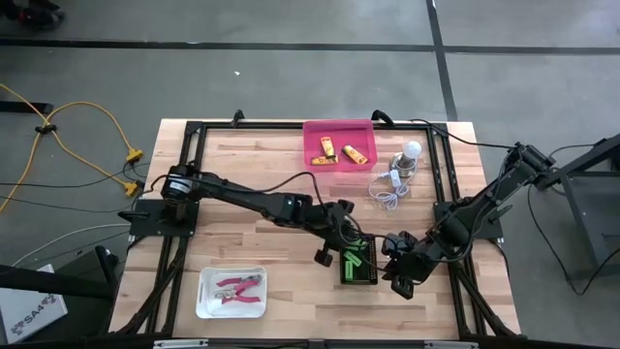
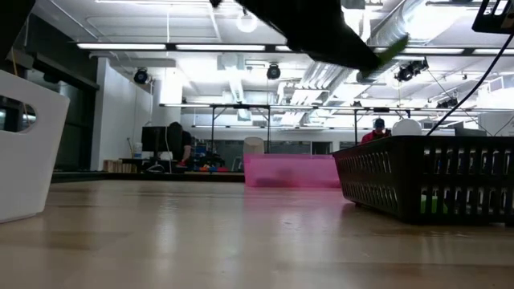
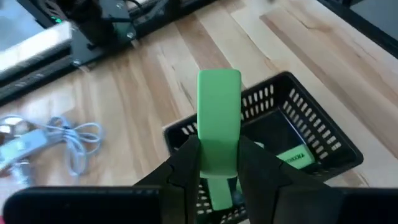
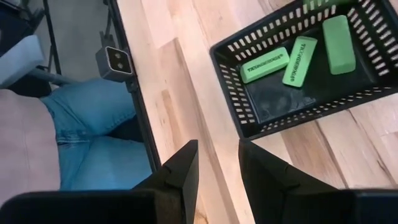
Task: Pick & Place School Supplies
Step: Put the green eraser into the black bin
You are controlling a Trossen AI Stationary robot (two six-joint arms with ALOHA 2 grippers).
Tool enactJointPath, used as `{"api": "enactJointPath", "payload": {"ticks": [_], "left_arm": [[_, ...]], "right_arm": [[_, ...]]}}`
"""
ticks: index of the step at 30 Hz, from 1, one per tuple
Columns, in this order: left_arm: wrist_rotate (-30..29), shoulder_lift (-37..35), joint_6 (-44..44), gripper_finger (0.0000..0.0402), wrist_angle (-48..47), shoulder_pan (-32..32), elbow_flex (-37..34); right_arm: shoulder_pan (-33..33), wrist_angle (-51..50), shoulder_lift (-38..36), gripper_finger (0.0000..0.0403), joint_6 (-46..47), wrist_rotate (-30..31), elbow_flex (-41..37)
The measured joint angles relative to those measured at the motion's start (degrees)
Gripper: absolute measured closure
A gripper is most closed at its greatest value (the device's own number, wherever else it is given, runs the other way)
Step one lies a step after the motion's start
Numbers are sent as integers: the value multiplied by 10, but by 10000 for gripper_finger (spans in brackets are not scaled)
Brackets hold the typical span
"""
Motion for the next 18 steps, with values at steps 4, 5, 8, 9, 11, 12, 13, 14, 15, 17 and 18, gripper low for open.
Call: {"api": "enactJointPath", "payload": {"ticks": [4,5,8,9,11,12,13,14,15,17,18], "left_arm": [[14,27,-1,315,24,0,-1],[14,33,-1,315,33,0,-1],[17,38,-3,315,44,0,-1],[18,38,-4,315,49,0,-1],[29,46,-12,315,55,0,1],[37,48,-19,315,48,0,0],[49,56,-25,315,49,0,0],[57,63,-26,315,57,0,0],[59,67,-25,315,50,0,-1],[59,75,-26,315,56,0,-1],[59,77,-26,315,53,0,-1]], "right_arm": [[4,4,0,300,0,-1,0],[6,5,0,300,0,-2,0],[14,7,0,300,0,-1,0],[16,9,0,300,0,-1,0],[20,11,0,300,0,2,0],[20,11,0,300,0,2,0],[20,11,0,300,0,2,0],[20,10,0,300,0,2,0],[20,11,0,300,0,2,0],[20,11,0,300,0,3,0],[20,11,0,300,0,4,0]]}}
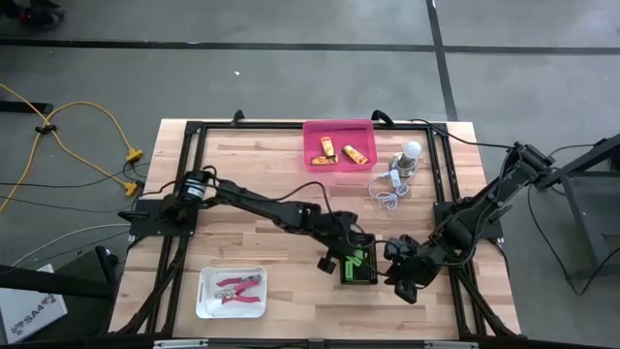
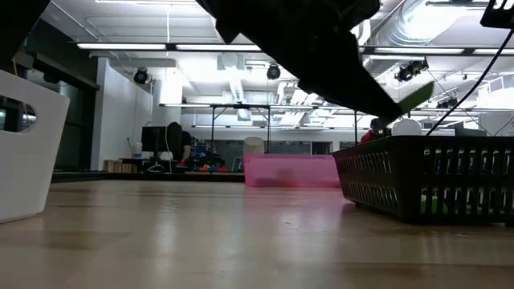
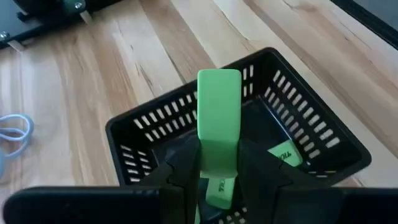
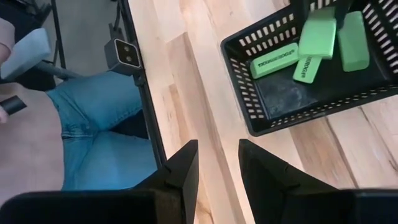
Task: Pick & Place School Supplies
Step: Put the green eraser into the black bin
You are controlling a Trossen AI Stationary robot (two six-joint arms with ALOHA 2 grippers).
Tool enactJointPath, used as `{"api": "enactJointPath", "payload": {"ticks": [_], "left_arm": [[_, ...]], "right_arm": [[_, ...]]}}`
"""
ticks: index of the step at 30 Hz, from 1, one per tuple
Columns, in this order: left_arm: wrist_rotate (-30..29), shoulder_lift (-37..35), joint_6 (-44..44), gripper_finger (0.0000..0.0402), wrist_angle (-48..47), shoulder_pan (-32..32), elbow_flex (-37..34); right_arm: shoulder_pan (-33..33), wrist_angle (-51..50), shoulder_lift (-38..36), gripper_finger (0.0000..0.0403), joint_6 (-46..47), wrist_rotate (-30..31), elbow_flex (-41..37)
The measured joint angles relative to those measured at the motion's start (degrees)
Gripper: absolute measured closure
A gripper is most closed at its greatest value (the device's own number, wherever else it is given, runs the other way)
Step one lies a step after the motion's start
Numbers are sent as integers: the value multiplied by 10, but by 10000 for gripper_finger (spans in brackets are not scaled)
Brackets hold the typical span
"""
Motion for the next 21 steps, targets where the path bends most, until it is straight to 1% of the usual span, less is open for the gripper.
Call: {"api": "enactJointPath", "payload": {"ticks": [10,13,21], "left_arm": [[1,25,0,315,3,3,2],[0,27,0,313,-10,6,0],[0,26,-1,289,-12,11,1]], "right_arm": [[0,1,0,300,0,3,0],[0,3,0,300,0,3,0],[0,6,0,300,0,3,0]]}}
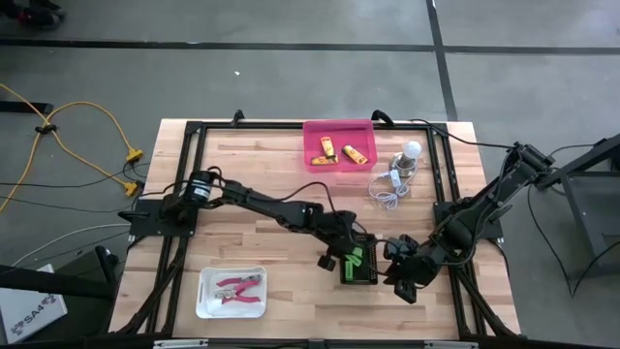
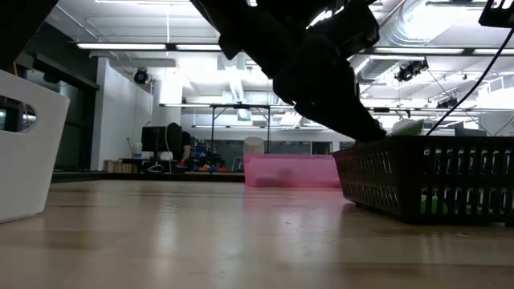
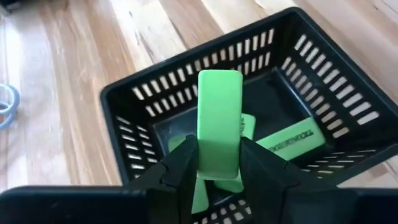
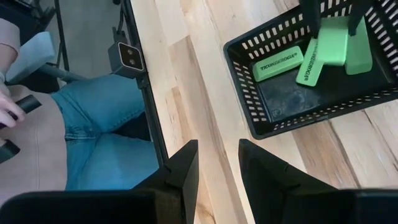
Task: Pick & Place School Supplies
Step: Put the green eraser into the black bin, then return to home position
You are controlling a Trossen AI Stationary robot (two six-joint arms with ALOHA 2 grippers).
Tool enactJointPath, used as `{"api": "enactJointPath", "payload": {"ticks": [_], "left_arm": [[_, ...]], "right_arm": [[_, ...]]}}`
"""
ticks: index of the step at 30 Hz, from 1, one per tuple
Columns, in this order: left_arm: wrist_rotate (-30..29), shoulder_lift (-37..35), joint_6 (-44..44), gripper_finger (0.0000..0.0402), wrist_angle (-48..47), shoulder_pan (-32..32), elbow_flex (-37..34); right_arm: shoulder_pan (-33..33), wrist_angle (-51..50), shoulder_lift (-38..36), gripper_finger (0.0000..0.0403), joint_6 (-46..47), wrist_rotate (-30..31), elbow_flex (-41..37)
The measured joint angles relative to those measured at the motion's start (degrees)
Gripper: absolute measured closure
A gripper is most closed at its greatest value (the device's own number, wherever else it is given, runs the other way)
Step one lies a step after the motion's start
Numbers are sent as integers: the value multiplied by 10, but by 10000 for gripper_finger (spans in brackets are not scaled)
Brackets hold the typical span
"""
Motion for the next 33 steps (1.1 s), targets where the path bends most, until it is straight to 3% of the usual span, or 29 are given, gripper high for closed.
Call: {"api": "enactJointPath", "payload": {"ticks": [23,33], "left_arm": [[0,-6,7,281,7,-2,0],[-30,-60,-26,281,-66,-2,0]], "right_arm": [[0,1,0,300,-6,0,0],[0,-3,0,300,-22,-1,0]]}}
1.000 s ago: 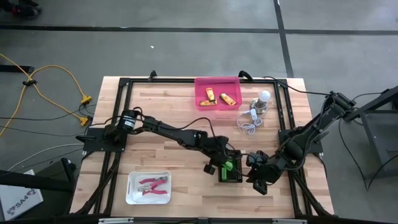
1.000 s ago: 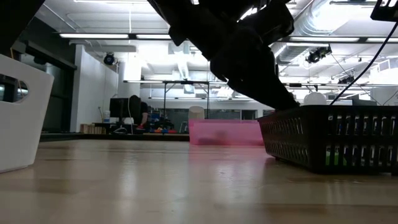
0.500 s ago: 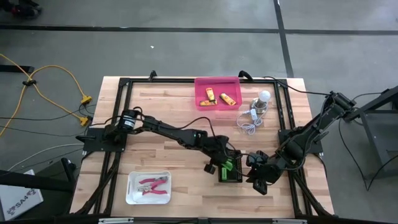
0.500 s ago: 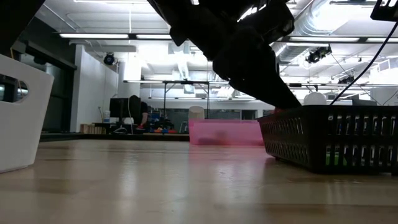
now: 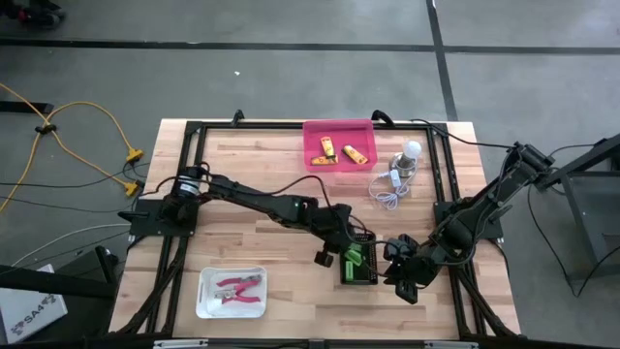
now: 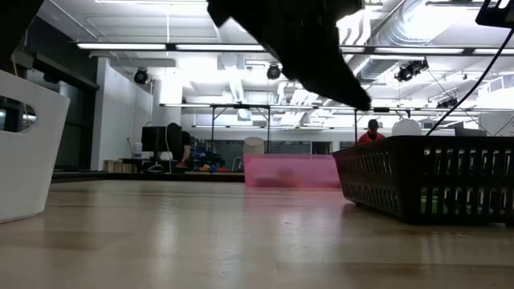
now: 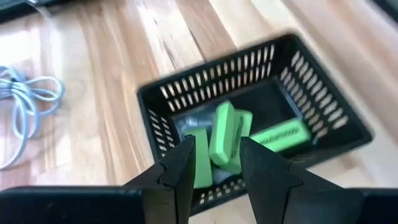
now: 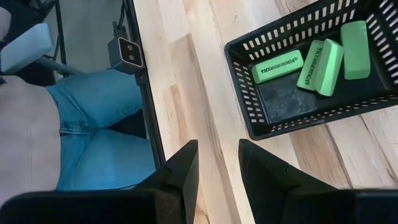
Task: Pick & Place School Supplies
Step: Return to home position
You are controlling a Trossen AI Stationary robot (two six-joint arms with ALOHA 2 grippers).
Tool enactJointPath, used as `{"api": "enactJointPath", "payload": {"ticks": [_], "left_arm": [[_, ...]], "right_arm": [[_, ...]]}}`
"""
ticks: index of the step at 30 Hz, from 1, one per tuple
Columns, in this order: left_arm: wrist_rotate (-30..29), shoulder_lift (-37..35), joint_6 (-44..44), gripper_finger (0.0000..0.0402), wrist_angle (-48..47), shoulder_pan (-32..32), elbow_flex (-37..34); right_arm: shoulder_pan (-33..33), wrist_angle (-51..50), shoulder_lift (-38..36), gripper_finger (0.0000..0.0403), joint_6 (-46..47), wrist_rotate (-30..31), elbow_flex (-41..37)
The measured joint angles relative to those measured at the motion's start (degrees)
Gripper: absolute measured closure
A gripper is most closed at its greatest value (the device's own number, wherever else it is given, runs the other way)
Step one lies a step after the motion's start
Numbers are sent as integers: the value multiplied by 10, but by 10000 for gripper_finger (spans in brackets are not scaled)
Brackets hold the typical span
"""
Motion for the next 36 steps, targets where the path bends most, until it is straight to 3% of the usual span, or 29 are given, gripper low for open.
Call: {"api": "enactJointPath", "payload": {"ticks": [25,28,36], "left_arm": [[12,-59,-76,282,-133,32,0],[58,-73,-71,282,-165,64,0],[289,-102,-35,282,-187,159,-7]], "right_arm": [[3,49,0,299,-14,4,0],[9,51,0,300,-16,3,0],[47,50,-12,304,-89,66,0]]}}
